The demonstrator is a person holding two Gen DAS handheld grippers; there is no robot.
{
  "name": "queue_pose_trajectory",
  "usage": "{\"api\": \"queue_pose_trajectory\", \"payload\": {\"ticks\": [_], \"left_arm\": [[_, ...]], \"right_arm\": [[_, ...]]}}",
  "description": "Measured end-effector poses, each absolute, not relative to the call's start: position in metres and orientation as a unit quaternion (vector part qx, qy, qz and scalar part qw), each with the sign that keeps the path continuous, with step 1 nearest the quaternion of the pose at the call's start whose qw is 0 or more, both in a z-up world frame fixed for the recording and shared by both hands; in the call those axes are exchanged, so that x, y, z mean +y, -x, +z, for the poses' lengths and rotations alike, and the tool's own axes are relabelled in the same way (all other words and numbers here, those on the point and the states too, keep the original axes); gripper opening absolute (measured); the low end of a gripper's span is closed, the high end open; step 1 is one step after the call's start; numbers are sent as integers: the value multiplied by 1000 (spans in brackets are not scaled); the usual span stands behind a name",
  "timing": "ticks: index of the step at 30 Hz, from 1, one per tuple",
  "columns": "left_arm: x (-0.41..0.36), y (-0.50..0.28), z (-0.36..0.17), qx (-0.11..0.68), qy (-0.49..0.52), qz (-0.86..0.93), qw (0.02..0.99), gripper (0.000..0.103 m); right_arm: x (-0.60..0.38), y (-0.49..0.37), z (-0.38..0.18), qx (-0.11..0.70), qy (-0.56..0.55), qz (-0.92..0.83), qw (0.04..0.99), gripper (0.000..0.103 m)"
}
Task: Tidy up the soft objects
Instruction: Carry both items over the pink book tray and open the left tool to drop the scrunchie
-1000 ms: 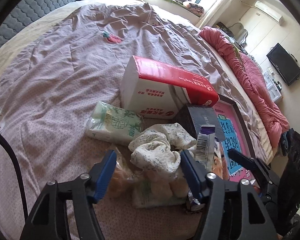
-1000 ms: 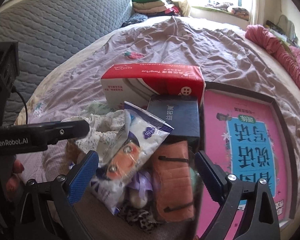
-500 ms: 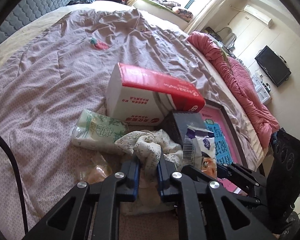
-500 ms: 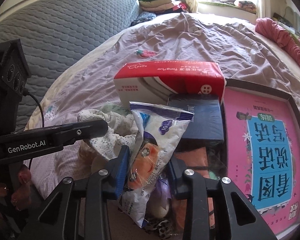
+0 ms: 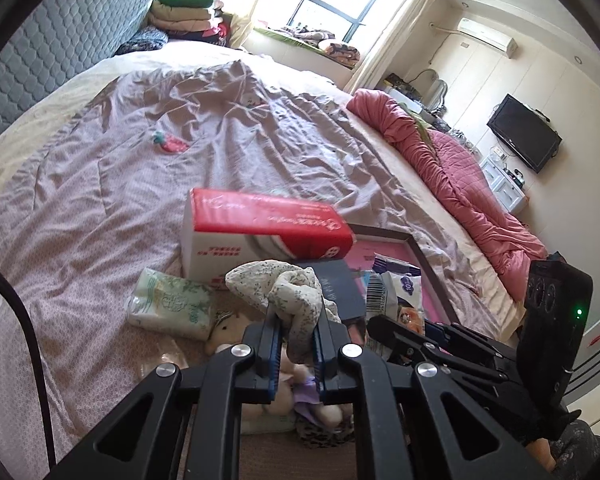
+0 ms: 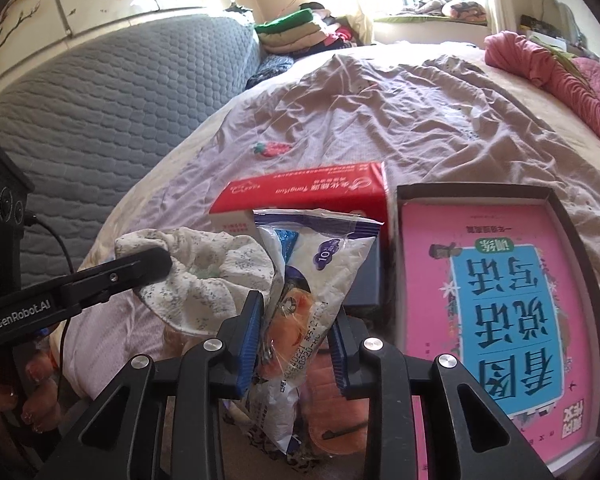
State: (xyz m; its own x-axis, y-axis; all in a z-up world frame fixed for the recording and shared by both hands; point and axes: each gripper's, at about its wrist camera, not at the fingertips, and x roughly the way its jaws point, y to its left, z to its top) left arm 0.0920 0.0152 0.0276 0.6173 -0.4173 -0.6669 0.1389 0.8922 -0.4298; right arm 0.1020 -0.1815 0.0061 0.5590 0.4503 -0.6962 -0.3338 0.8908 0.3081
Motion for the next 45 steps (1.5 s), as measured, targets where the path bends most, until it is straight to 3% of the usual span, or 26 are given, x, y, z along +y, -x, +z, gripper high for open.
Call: {"api": "queue_pose_trajectory", "payload": {"ticks": [24,45], "left_arm": [[-109,-73,71,397,100,-212,887,13],[-178,-79,12,457,70,-225,858,13]], "right_arm": [[-326,-74,44,366,-141,120,912,31],[-368,-72,-7,427,-136,78,891,31]]}}
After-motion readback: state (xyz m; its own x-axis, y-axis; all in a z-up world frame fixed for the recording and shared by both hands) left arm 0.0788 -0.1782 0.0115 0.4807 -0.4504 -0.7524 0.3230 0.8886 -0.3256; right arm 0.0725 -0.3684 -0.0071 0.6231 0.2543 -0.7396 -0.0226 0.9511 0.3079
